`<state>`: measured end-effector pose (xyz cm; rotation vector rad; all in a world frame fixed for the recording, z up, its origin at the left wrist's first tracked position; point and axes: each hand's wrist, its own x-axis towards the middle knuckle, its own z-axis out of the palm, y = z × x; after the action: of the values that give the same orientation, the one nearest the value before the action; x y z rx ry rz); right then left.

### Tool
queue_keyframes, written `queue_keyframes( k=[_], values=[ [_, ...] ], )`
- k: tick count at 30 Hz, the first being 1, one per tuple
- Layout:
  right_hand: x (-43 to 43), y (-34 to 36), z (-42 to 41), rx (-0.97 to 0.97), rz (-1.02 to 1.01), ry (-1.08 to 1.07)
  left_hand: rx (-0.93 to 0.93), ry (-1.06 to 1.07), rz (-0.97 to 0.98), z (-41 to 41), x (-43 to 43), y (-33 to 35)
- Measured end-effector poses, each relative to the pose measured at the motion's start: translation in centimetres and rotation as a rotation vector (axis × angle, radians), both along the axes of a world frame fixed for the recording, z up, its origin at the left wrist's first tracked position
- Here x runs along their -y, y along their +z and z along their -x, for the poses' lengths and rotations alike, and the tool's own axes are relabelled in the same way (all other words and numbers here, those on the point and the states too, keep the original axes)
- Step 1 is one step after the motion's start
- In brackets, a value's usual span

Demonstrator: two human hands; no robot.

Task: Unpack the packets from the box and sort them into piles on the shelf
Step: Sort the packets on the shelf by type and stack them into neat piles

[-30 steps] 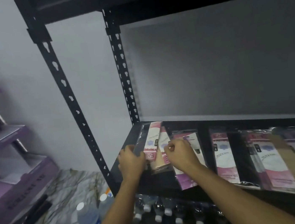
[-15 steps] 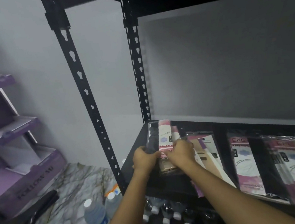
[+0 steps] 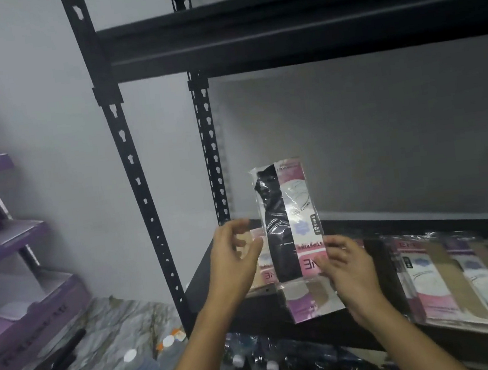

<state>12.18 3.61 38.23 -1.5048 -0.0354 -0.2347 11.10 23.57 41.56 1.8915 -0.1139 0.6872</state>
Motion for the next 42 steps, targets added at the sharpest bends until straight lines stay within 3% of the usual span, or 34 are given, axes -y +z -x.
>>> queue_keyframes(
  k=[4,6,10,14,16,25,28,30,33,36,39,42],
  values=[
    [1.7,1.4,1.4,0.092,0.191,-0.019,0.324,0.014,-0.656,1.1,1.2,5.9],
    [2.4,2.0,2.0,0.136,0.257,-0.015,0.373,-0.018,-0.932,1.1,2.2,9.0],
    [3.1,2.8,3.1,0.179,0.329,-0.008,0.23,-0.129,-1.346,-0.1,3.9,13.4],
    [3.5,3.0,3.9,0.178,0.345,0.002,-0.101,-0.256,-1.432,-0.7,5.0,14.5],
    [3.8,3.2,4.2,0.175,0.35,0.004,-0.231,-0.279,-1.382,-0.9,5.3,14.0],
    [6.5,4.9,5.5,0.224,0.511,-0.055,-0.272,-0.382,-1.075,-1.4,2.9,12.3],
    [7.9,5.1,5.5,0.264,0.42,-0.183,-0.218,-0.315,-0.777,-1.3,1.0,10.9],
    [8.2,4.8,5.3,0.274,0.308,-0.213,-0.215,-0.303,-0.456,-0.9,0.2,9.1],
    [7.3,4.2,4.9,0.228,0.141,-0.128,-0.268,-0.362,0.089,0.3,1.0,5.7],
    [5.5,4.1,4.4,0.186,0.125,-0.025,-0.329,-0.428,0.5,1.3,3.1,2.8],
    [3.7,4.2,4.1,0.164,0.107,0.025,-0.371,-0.474,0.721,1.8,5.1,1.3],
    [2.6,3.7,3.8,0.124,0.091,-0.004,-0.38,-0.481,0.817,2.2,6.3,0.2]
  ],
)
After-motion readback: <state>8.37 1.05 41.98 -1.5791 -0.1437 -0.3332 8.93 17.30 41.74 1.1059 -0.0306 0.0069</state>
